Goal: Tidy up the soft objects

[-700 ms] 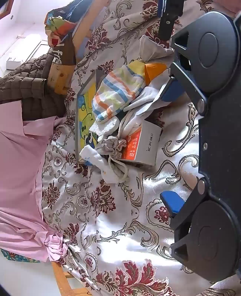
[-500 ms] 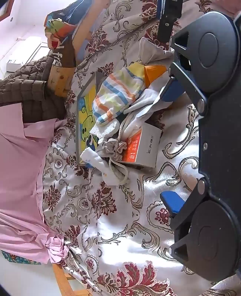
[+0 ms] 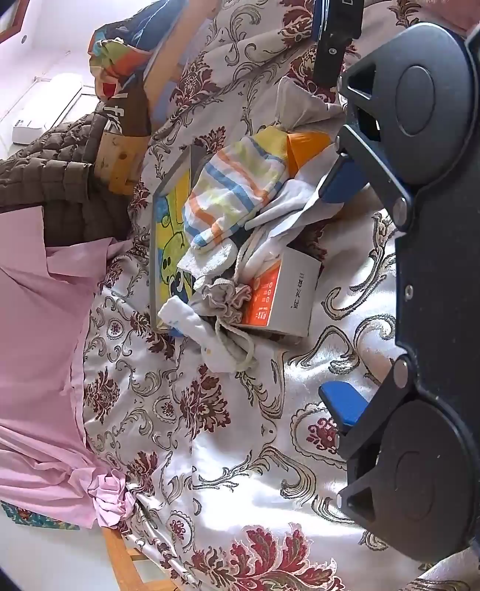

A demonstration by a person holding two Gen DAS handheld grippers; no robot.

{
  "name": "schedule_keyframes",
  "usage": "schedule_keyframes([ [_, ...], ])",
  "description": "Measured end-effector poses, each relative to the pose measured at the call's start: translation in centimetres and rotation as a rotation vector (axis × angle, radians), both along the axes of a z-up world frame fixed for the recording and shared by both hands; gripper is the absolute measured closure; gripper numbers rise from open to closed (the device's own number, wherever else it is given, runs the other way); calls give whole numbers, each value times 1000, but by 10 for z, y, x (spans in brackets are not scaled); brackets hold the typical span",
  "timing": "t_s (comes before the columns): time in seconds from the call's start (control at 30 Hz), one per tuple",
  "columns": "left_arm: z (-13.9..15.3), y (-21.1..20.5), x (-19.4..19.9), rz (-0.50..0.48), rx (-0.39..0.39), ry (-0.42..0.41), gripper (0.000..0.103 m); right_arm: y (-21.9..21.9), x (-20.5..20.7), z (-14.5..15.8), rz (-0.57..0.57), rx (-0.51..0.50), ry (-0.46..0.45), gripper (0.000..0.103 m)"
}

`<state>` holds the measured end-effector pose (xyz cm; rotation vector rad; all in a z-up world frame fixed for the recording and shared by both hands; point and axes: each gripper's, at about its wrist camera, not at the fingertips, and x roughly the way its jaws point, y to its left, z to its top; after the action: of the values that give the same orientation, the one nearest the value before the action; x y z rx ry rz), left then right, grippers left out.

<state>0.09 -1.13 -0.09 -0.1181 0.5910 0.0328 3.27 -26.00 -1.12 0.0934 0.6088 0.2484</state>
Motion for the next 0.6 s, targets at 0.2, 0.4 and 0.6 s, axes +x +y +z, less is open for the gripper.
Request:
schedule_keyframes([
  [0.2, -2, -1, 0, 0, 1, -1, 1, 0, 0, 0, 0, 0, 1, 0],
  [0.4, -1, 2, 0, 0, -1, -2, 1, 0, 0, 0, 0, 1, 1, 0],
  [0.6, 0, -4, -1, 3, -2, -2, 1, -1, 0, -1, 0, 1, 1, 0],
])
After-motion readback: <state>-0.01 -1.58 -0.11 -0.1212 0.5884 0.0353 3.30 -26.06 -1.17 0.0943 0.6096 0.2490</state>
